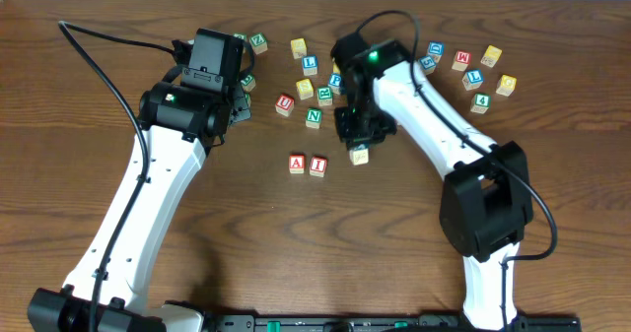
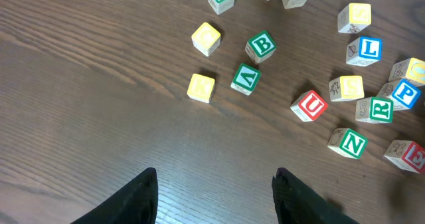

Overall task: Spell out AI2
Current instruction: 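Carry the blue 2 block and set it right of the I block, then open the right gripper and lift it away from the blocks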

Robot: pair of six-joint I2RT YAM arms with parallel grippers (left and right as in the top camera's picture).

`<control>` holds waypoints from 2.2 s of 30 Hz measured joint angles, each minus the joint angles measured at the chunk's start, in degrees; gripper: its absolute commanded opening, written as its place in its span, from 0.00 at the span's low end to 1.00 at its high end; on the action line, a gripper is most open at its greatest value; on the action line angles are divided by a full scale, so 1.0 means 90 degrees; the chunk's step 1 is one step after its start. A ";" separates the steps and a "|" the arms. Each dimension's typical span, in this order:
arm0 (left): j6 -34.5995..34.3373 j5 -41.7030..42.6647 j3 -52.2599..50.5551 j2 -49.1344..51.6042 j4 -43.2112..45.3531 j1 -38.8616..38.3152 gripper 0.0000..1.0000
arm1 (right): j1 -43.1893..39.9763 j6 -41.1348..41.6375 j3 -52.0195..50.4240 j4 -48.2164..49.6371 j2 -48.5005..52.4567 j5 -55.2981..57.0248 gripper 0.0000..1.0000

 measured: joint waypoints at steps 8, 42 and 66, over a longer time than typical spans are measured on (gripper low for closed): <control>0.0000 0.0000 0.0000 0.0000 0.0002 0.0000 0.55 | 0.0282 0.0051 -0.0797 0.0865 0.0000 -0.0044 0.13; 0.0000 0.0000 0.0000 0.0000 0.0005 0.0000 0.55 | 0.0449 0.0714 -0.1382 0.1996 0.0002 0.0321 0.21; 0.0000 0.0000 0.0000 0.0000 0.0005 0.0000 0.55 | 0.0449 0.0780 -0.1462 0.1950 0.0005 0.0316 0.37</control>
